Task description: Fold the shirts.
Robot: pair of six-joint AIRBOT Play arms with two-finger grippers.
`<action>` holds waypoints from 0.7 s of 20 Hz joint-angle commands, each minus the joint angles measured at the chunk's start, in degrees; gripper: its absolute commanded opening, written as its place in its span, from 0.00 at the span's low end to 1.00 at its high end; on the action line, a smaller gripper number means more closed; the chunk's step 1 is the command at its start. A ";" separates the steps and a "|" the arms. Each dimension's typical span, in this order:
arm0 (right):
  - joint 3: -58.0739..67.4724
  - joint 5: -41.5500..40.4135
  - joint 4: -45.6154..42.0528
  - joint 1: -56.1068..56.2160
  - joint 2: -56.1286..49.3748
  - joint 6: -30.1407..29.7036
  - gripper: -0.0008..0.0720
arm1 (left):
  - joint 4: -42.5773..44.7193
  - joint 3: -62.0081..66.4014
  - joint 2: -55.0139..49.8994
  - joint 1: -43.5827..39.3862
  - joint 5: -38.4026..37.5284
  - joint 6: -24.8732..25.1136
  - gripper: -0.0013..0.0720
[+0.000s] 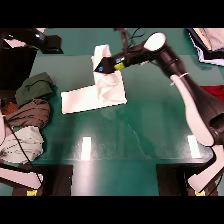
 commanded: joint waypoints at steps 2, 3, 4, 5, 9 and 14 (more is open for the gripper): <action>0.07 -10.21 0.09 6.93 -5.66 -3.50 0.04 | 0.98 -0.28 4.48 1.70 -1.68 1.79 0.05; 0.07 -12.13 0.35 8.48 -6.86 -4.68 0.04 | 0.96 -0.55 4.72 1.70 -1.70 1.77 0.05; 0.46 -13.33 1.16 10.19 -8.39 -6.23 0.05 | 0.94 -0.57 4.72 1.70 -2.08 1.68 0.05; 2.14 -13.35 2.49 11.80 -10.36 -8.57 0.23 | 0.94 -0.57 4.68 1.70 -2.21 1.60 0.05; 8.33 -13.40 4.74 14.64 -15.15 -8.92 0.72 | 0.74 -0.57 4.68 1.70 -2.64 1.62 0.05; -5.60 -4.00 -2.47 3.19 -4.63 -8.28 0.71 | 0.76 -0.57 4.68 1.70 -3.56 1.66 0.05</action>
